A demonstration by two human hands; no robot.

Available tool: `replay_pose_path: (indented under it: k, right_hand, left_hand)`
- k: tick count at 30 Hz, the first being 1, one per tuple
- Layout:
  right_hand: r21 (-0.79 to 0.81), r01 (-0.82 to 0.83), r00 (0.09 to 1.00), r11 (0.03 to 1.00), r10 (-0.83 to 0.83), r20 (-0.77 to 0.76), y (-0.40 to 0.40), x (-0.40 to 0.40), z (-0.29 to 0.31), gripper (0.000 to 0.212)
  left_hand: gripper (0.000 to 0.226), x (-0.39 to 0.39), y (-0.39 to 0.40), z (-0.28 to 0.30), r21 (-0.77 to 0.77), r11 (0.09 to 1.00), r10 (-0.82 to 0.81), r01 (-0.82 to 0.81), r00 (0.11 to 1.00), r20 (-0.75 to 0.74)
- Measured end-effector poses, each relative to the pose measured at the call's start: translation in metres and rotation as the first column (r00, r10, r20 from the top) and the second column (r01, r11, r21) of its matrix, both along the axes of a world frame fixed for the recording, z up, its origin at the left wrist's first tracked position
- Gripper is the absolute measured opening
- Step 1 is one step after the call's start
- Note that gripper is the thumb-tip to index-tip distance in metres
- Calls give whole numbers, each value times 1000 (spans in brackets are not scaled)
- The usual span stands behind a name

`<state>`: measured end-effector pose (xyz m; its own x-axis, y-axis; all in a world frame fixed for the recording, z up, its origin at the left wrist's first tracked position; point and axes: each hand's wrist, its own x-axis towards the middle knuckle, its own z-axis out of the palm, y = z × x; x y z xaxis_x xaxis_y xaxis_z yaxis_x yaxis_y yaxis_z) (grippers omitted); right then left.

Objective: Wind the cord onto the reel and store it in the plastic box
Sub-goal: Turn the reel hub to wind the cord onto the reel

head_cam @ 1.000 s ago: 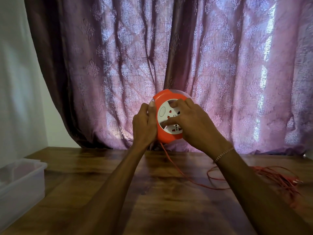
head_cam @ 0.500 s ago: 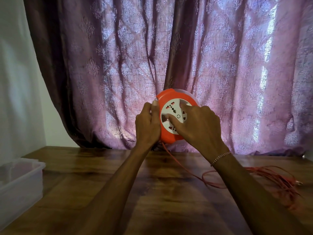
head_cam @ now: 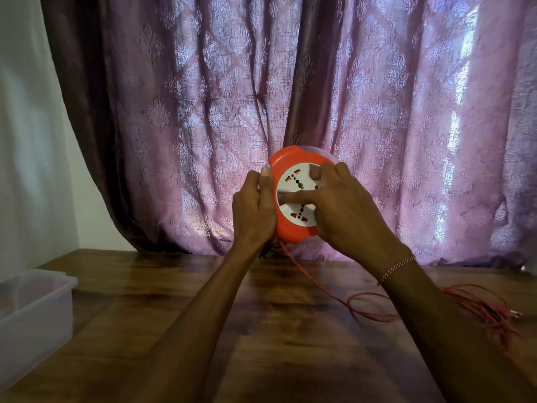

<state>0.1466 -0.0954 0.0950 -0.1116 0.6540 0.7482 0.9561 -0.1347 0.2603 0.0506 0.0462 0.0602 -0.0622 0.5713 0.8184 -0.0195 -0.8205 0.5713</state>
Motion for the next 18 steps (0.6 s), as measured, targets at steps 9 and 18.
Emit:
replay_pose_path:
  k: [9, 18]
  right_hand:
    - [273, 101, 958, 957, -20, -285, 6, 4, -4, 65]
    - [132, -139, 978, 981, 157, -137, -7, 15, 8, 30]
  left_hand:
    - [54, 1, -7, 0, -8, 999, 51, -51, 998, -44]
    - [55, -3, -9, 2, -37, 999, -5, 3, 999, -52]
